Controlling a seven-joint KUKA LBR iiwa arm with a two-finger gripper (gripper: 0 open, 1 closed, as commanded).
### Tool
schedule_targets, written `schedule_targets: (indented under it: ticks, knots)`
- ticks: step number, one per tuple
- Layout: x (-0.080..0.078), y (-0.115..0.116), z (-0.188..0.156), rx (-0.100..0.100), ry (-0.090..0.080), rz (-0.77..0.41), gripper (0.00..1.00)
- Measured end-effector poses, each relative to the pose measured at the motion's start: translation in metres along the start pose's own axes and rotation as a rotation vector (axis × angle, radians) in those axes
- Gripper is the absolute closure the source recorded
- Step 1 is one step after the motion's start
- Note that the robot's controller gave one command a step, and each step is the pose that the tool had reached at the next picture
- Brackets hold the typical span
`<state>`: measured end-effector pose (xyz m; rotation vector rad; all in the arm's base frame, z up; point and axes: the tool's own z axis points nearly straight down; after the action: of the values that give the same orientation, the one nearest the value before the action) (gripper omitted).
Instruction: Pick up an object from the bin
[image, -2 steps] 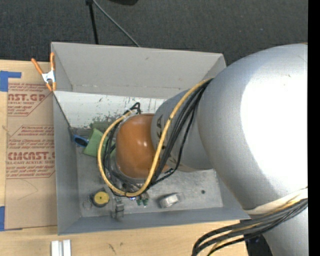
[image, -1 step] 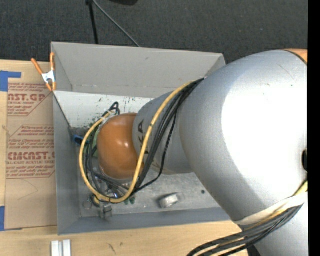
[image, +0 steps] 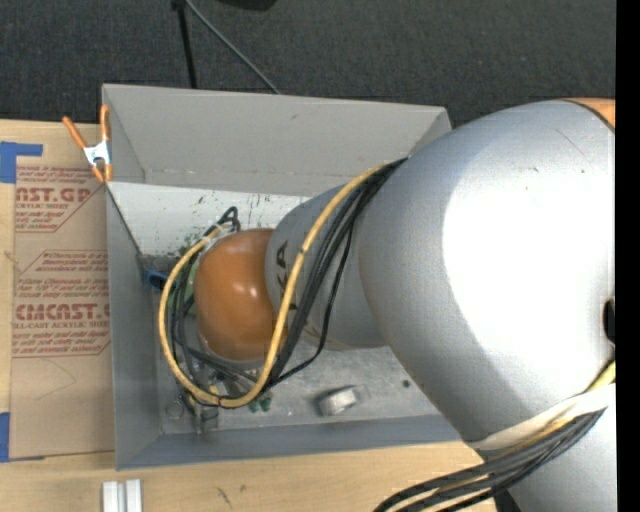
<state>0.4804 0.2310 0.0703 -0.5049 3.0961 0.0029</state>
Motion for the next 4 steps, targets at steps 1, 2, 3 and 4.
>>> schedule_targets:
  ticks: [1, 2, 3, 4]
  knots:
    - [-0.011, -0.017, -0.093, 0.001, -0.005, -0.015, 1.00]
    - [-0.009, -0.016, -0.088, 0.001, 0.003, -0.016, 0.00]
    - [-0.050, -0.105, -0.034, 0.004, 0.002, 0.167, 0.00]
    - [0.024, -0.097, 0.002, 0.002, 0.008, 0.160, 0.00]
